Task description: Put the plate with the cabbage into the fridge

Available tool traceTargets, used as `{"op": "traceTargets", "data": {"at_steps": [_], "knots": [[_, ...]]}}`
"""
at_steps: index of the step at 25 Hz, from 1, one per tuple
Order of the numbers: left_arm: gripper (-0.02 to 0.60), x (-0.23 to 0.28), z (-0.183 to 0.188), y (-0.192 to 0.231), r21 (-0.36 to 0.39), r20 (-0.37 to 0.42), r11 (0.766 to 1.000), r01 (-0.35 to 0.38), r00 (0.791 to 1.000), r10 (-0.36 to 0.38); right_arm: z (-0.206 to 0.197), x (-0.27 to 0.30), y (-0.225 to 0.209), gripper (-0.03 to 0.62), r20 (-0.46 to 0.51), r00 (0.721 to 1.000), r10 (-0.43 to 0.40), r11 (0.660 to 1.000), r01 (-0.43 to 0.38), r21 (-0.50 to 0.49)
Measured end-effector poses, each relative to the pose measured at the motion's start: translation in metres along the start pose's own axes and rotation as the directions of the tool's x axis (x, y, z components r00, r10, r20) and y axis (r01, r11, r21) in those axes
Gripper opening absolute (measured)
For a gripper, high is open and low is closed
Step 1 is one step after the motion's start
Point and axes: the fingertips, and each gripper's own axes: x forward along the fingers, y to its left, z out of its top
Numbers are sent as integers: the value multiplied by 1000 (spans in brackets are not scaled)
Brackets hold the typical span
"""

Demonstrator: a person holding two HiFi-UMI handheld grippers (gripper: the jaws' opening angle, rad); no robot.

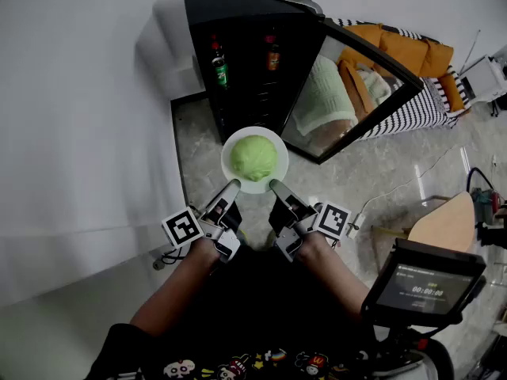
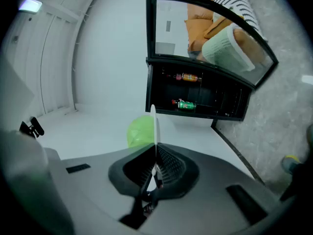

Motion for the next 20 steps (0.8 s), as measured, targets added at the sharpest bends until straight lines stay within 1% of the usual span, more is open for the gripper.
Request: {"op": "traceTargets", "data": {"at_steps": [7, 10, 12, 15, 16, 18, 20], "knots": [[12, 2, -3, 4, -2, -13, 1000, -15, 1000, 15, 3, -2, -2, 17, -8, 1000, -3, 1000, 3, -22], [12, 0, -1, 6, 34, -15, 999, -25, 1000, 26, 2, 0, -2, 17, -25, 1000, -10, 999, 9, -49], [13, -1, -1, 8, 35, -13, 999, -27, 1000, 28, 2, 1, -3, 17, -32, 999, -16, 998, 14, -56], [14, -2, -1, 11, 63, -21, 997, -35, 999, 36, 2, 0, -4, 17, -30, 999, -28, 998, 26, -61], [14, -1, -1, 10, 54, -18, 998, -33, 999, 34, 3, 1, -5, 17, -29, 999, -32, 998, 30, -61], [14, 0, -2, 8, 7, -3, 1000, -25, 1000, 25, 3, 1, -5, 17, -29, 999, -33, 998, 31, -58], [14, 0, -2, 7, -1, 1, 1000, -24, 1000, 24, 3, 2, -5, 17, -30, 999, -31, 998, 29, -55]]}}
